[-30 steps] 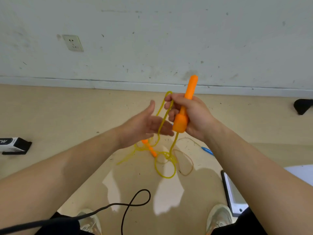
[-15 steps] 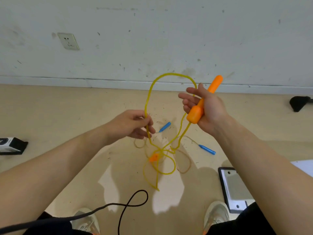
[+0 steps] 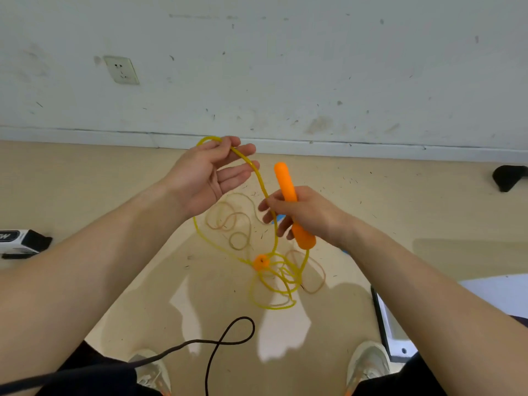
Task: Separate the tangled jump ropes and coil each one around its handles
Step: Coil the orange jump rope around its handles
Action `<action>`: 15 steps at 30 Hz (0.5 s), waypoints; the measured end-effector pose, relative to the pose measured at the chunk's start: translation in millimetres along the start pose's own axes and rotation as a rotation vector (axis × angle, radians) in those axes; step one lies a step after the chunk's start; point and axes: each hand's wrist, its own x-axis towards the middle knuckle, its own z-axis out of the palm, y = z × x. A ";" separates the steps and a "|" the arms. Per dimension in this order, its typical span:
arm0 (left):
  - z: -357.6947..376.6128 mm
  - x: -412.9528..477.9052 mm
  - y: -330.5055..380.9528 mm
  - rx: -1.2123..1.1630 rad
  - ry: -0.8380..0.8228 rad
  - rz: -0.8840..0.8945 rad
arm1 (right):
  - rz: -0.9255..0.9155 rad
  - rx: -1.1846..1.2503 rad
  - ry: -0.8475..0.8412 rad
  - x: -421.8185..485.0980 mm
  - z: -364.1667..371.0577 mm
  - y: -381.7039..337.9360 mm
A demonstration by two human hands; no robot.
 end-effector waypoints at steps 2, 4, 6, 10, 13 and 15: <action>-5.2 2.1 0.9 -0.061 0.042 0.023 | 0.014 -0.159 0.046 1.9 -0.3 3.9; -11.2 4.8 0.9 -0.010 0.051 0.027 | -0.014 -0.109 0.071 1.9 -0.1 5.6; -14.5 5.6 -3.3 0.204 0.017 -0.027 | -0.077 0.029 0.086 0.2 -1.5 2.2; -11.5 -0.2 -35.6 0.577 -0.176 -0.249 | -0.162 0.360 0.094 -2.0 -5.9 -10.4; -6.3 -7.5 -64.1 0.685 -0.414 -0.308 | -0.126 0.589 0.136 -1.7 -12.4 -15.2; -4.1 -13.2 -74.3 0.790 -0.491 -0.265 | -0.112 0.691 0.169 -1.2 -19.1 -14.4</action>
